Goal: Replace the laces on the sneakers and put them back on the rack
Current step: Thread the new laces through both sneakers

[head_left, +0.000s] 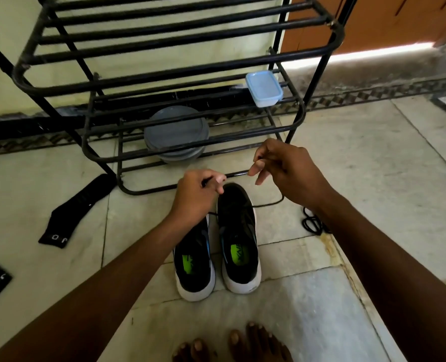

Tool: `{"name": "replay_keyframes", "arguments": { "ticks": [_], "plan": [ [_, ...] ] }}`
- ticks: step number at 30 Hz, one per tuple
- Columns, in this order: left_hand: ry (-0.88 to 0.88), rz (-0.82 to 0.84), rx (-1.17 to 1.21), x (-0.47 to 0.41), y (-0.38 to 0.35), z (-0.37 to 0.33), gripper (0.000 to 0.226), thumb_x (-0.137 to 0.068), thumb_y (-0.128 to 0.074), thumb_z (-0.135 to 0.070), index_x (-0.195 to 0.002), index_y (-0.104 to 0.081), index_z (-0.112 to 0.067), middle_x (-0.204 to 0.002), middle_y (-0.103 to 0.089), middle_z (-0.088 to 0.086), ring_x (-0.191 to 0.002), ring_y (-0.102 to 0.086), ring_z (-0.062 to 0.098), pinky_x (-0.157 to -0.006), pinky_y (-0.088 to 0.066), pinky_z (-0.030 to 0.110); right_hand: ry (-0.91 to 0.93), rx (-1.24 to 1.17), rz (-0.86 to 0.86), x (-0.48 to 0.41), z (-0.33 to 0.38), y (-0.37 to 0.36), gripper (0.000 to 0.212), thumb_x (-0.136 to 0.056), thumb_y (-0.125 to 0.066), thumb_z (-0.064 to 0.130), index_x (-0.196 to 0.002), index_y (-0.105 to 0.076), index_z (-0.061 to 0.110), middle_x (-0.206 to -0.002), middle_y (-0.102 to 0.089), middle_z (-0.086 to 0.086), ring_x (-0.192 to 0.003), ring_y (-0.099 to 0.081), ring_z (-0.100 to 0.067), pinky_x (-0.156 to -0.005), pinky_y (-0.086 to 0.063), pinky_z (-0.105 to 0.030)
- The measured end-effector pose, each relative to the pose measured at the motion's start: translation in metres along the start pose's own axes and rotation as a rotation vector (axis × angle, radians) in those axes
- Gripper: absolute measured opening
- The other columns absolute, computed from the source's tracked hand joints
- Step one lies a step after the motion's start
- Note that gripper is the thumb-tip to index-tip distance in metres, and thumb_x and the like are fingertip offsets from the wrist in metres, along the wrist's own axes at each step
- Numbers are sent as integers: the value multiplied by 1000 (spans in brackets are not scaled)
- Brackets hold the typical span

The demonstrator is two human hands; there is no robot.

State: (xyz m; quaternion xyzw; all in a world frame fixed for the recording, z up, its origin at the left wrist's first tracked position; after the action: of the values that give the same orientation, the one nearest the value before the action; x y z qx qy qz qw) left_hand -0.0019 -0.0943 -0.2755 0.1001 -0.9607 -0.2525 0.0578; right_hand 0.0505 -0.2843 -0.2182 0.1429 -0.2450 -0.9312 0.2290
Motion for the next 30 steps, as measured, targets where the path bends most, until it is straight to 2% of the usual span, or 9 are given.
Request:
{"name": "replay_keyframes", "arguments": {
  "ticks": [4, 6, 10, 13, 17, 21, 23, 26, 30],
  "plan": [
    [-25, -61, 311, 5, 41, -61, 15, -99, -64, -7, -104, -78, -4, -91, -78, 7, -64, -60, -4, -58, -43, 10, 82, -129, -155, -4, 46, 25, 15, -96, -62, 2, -91, -65, 15, -96, -77, -5, -88, -75, -17, -83, -59, -35],
    [-83, -106, 408, 6, 64, -94, 14, -96, -66, -4, -106, -76, -2, -93, -79, 8, -65, -62, 0, -57, -44, 11, 144, -135, -230, -8, 74, 42, 12, -92, -69, 9, -89, -70, 21, -97, -74, -3, -94, -71, -18, -86, -58, -41],
    [-182, -135, 498, 7, 99, -146, 19, -95, -67, -3, -112, -74, -4, -97, -80, 6, -78, -71, 6, -68, -51, 13, 204, -233, -314, -12, 121, 70, 11, -89, -74, 3, -90, -78, 14, -89, -75, 0, -87, -71, -12, -79, -55, -24],
    [-239, -147, 534, 10, 112, -178, 17, -97, -64, -5, -109, -75, -9, -93, -80, 2, -82, -73, 6, -67, -50, 11, 267, -231, -355, -15, 150, 84, 8, -90, -75, 5, -95, -80, 8, -90, -78, 3, -89, -73, -11, -82, -56, -23],
    [-251, -132, 602, 16, 113, -206, 9, -98, -62, -5, -99, -71, -7, -92, -80, 6, -84, -74, 8, -66, -51, 13, 268, -257, -392, -18, 170, 94, 12, -90, -74, 5, -94, -80, 16, -89, -78, 7, -91, -73, -10, -84, -56, -26],
    [-251, -168, 580, 18, 118, -223, 9, -95, -67, -6, -94, -74, -12, -95, -80, -4, -78, -68, -4, -60, -45, 5, 236, -239, -417, -20, 182, 103, 12, -89, -77, 12, -98, -77, 20, -87, -76, 7, -87, -72, -9, -78, -55, -22],
    [-213, -175, 590, 17, 118, -223, 8, -92, -71, -8, -96, -77, -14, -95, -79, -7, -78, -67, -8, -57, -44, 2, 222, -219, -405, -21, 186, 104, 17, -88, -78, 13, -102, -74, 21, -85, -74, 4, -84, -72, -12, -77, -57, -27],
    [-191, -167, 610, 18, 117, -223, 10, -91, -73, -8, -100, -77, -9, -95, -79, -6, -80, -69, -6, -57, -45, 2, 236, -193, -408, -22, 194, 105, 25, -86, -80, 12, -106, -67, 21, -83, -73, 3, -81, -72, -13, -75, -60, -35],
    [-204, -188, 610, 18, 122, -226, 11, -87, -76, -5, -97, -77, -8, -96, -80, 0, -87, -73, 2, -67, -50, 7, 263, -190, -440, -22, 200, 107, 32, -86, -80, 11, -109, -60, 20, -79, -72, 2, -75, -71, -12, -68, -59, -32]
  ]
}}
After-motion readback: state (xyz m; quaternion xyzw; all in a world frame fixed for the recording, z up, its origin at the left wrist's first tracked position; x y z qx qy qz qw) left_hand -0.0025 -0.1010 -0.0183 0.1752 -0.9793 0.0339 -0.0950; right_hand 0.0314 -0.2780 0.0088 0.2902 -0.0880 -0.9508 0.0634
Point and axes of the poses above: each hand's wrist, its own x-axis away from the middle knuckle, its own y-axis out of the back of the hand, z = x × y, the point moved 8 cm from there along -x, towards the middle knuckle
